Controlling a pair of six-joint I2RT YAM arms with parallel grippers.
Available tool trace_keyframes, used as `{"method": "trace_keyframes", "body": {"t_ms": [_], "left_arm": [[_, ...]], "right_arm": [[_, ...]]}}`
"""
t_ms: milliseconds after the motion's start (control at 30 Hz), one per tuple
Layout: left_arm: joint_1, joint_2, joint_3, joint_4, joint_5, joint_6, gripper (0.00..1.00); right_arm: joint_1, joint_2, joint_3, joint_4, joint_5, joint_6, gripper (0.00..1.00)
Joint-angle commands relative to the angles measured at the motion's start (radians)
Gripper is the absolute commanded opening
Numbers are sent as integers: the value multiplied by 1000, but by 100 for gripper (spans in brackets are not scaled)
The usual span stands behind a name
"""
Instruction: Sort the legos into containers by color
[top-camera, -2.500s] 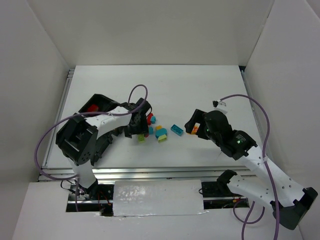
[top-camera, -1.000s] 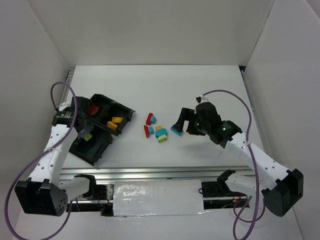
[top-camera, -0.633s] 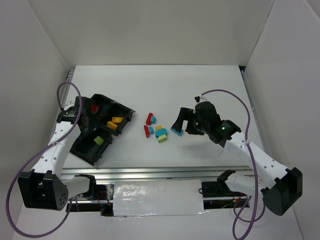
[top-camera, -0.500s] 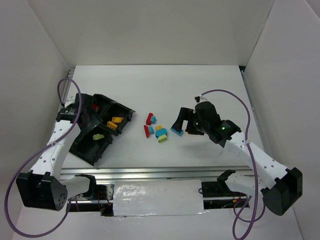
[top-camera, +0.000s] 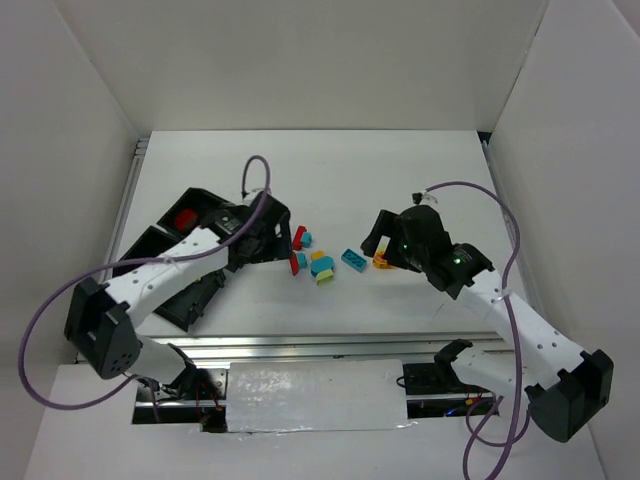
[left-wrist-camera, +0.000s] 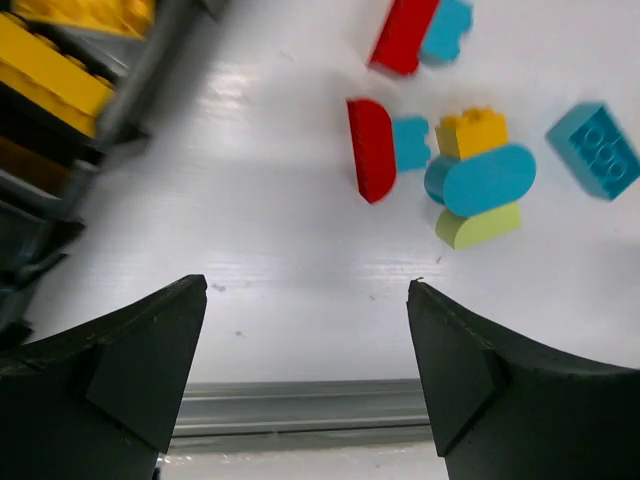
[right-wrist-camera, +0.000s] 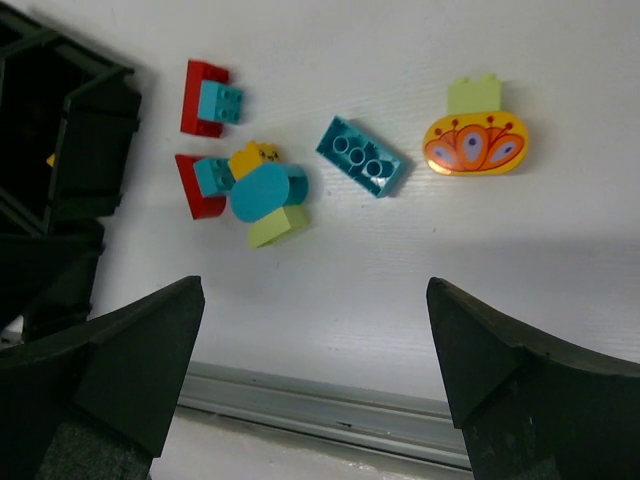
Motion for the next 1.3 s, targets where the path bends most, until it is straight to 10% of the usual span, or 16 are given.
{"method": "trace_keyframes", "body": {"t_ms": [0, 367, 733, 1267], "left_arm": [[-75, 114, 51, 32, 31, -68, 94], [-227, 458, 308, -54, -18, -371, 85], [-227, 637, 443, -113, -41, -485, 100], [-229, 688, 357, -64, -12, -546, 86]], "right_arm": [[-22, -91, 47, -43, 114, 14, 100], [-47, -199, -39, -74, 57, 8, 100], [-56, -270, -67, -106, 25, -33, 100], [-67, -276, -62, -118, -15, -94, 100]]}}
